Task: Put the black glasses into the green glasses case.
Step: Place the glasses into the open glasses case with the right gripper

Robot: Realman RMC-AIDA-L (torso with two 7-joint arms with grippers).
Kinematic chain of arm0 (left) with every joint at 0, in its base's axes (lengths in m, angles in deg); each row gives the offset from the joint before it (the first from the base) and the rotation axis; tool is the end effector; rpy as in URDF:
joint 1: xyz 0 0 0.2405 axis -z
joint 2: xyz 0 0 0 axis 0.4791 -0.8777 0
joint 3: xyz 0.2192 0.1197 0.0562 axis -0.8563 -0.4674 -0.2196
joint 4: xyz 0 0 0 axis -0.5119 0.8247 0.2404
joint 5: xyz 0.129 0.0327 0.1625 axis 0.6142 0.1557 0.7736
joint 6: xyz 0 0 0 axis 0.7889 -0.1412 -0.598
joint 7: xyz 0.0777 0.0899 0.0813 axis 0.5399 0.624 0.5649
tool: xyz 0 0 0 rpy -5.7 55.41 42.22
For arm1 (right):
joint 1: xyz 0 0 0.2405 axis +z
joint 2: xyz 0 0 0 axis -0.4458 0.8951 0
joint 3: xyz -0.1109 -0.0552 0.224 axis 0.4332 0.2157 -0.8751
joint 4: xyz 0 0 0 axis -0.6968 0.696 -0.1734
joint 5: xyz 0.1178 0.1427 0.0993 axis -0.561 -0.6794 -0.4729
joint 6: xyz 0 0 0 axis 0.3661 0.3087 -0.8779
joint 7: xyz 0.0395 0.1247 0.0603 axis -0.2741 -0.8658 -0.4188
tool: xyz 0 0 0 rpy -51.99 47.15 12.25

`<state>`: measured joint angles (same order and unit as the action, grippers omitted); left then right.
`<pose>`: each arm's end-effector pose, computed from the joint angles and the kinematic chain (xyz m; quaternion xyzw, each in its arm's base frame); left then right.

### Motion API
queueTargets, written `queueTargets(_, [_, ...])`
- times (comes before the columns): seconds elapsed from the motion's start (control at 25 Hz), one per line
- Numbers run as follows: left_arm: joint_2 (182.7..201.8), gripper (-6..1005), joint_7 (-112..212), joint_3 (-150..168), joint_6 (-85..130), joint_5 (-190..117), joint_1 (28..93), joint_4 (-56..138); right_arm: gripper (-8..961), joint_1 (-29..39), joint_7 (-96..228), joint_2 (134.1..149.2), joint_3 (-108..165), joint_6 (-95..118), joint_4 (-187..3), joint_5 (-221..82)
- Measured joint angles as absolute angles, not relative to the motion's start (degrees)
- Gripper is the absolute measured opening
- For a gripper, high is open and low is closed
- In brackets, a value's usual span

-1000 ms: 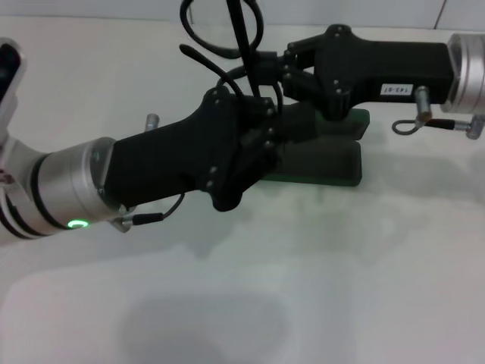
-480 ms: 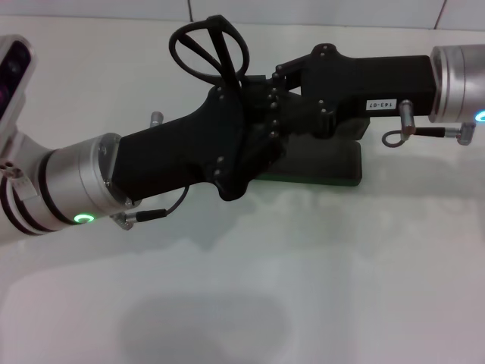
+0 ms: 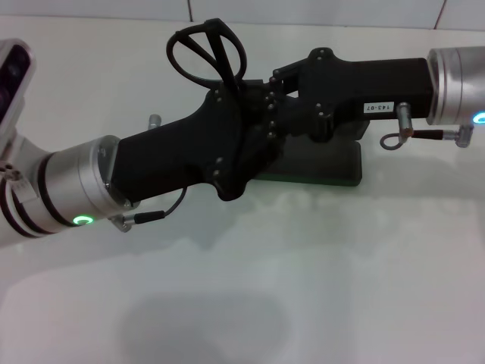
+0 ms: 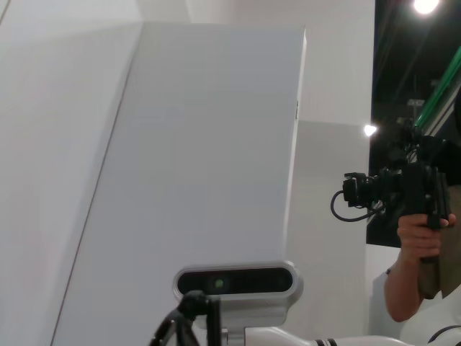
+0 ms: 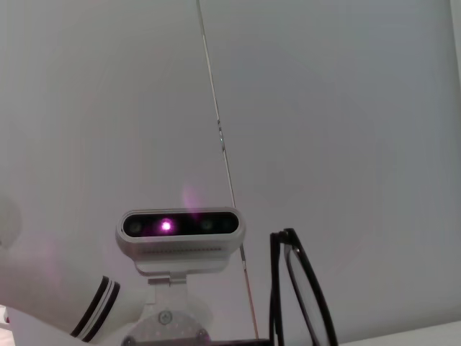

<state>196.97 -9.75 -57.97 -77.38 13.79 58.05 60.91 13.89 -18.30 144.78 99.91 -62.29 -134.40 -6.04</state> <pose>-0.1857 0.2785 -0.0205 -0.8324 -0.0822 -0.5478 0.0175 0.1010 0.3606 -0.0221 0.9431 -0.0598 -0.3270 0.0014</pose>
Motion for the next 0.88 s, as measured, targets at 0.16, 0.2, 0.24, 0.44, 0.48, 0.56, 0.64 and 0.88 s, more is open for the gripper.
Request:
queueTargets(0.16, [196.6,36,-9.8,-58.0,-77.4,14.0,57.3,60.5,42,13.5,-18.5,144.78,99.6,-61.8,-134.4,-6.0])
queueTargets(0.2, [196.54,36,-9.8,-58.0,-77.4,14.0,56.9,60.3,42,13.4,-18.6,144.78,99.6,-61.4,-134.4,-6.0])
queueTargets(0.24, [196.47,36,-9.7,-57.9,-77.6,13.9,56.6,60.3,42,13.2,-18.6,144.78,99.5,-61.1,-134.4,-6.0])
queueTargets(0.44, [195.85,36,-9.5,-57.8,-80.2,14.0,55.1,60.9,43,11.8,-18.6,144.54,99.3,-60.0,-134.6,-6.0])
queueTargets(0.48, [195.66,36,-9.4,-57.6,-80.9,13.9,54.6,60.9,43,11.7,-18.7,144.41,99.3,-59.8,-134.7,-5.9])
queueTargets(0.56, [195.21,36,-9.2,-56.9,-82.2,13.9,53.8,60.9,43,11.5,-19.2,144.28,99.3,-59.3,-135.2,-4.4])
queueTargets(0.64, [194.63,37,-9.2,-55.9,-83.5,13.8,52.8,60.9,44,11.1,-21.1,144.27,99.3,-58.2,-137.7,0.2])
queueTargets(0.88, [193.39,37,-9.2,-51.7,-85.1,13.7,49.3,61.0,45,9.4,-36.9,144.82,104.3,-52.9,-155.8,24.2])
